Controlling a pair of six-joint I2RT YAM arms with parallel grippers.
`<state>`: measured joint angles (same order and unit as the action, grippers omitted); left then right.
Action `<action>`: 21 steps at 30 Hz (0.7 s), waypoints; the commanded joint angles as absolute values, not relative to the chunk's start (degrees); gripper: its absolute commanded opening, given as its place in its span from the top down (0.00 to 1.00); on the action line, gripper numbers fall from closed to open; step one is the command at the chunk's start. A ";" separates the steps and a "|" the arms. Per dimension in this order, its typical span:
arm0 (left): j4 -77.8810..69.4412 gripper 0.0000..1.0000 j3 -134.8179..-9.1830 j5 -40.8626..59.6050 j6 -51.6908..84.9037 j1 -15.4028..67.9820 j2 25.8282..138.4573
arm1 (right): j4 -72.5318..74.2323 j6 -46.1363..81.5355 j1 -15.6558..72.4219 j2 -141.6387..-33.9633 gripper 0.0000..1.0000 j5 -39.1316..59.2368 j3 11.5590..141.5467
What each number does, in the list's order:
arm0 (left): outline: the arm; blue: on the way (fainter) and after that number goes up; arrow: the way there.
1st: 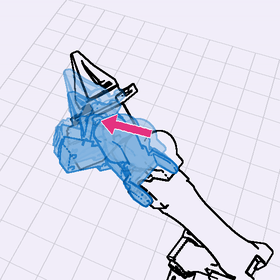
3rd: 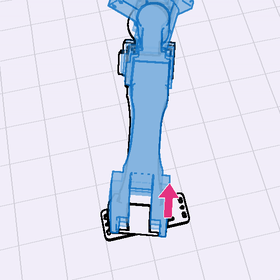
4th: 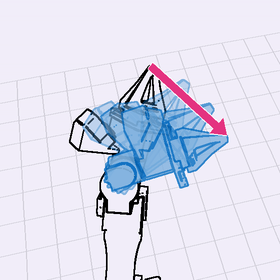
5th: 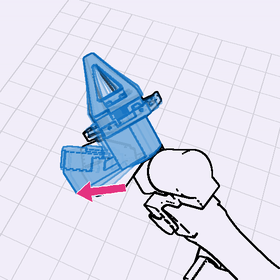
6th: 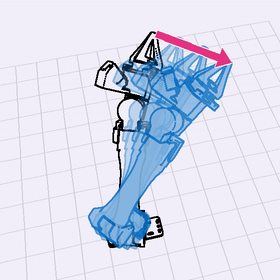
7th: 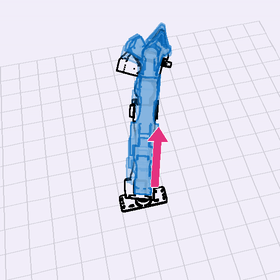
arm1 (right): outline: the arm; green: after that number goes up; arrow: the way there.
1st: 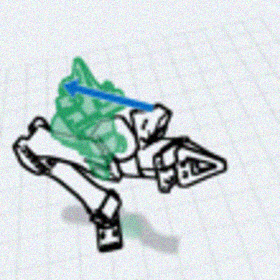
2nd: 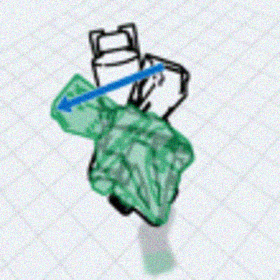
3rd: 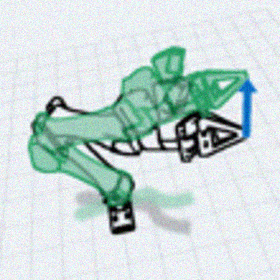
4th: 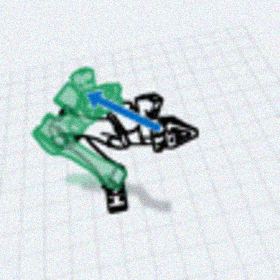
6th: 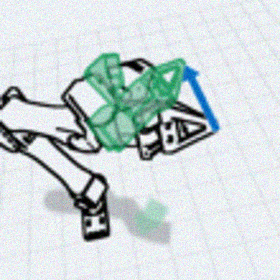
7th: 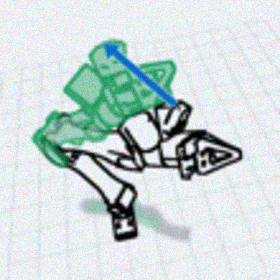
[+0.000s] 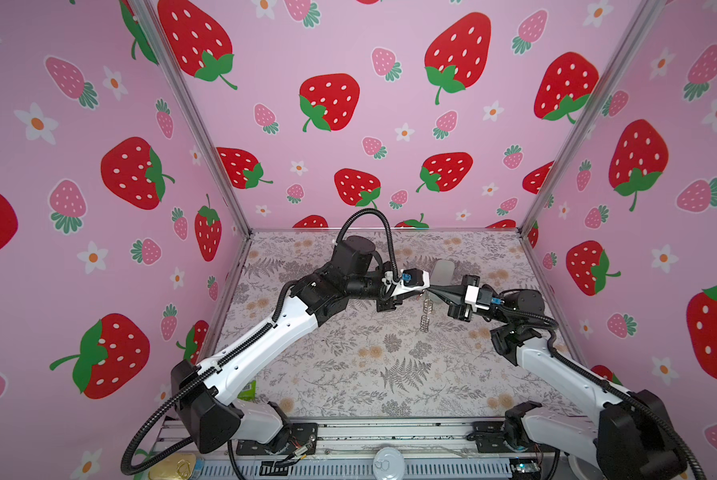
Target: Put the keys on the keyring
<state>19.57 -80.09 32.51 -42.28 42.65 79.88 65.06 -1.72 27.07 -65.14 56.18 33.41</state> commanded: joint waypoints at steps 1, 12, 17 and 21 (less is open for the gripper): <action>17.75 0.82 -81.46 33.75 -43.59 43.33 80.33 | 65.58 -1.23 27.31 -64.46 1.00 57.59 33.39; 17.61 0.99 -81.82 33.84 -44.19 43.68 80.68 | 65.38 -0.71 27.34 -65.07 1.00 58.65 33.97; 19.20 1.00 -82.35 32.95 -45.62 43.80 80.58 | 63.71 -1.31 27.31 -64.87 1.00 57.52 34.18; 23.10 1.00 -84.08 29.88 -47.71 44.07 80.94 | 54.63 -5.97 27.16 -62.19 0.82 55.31 35.21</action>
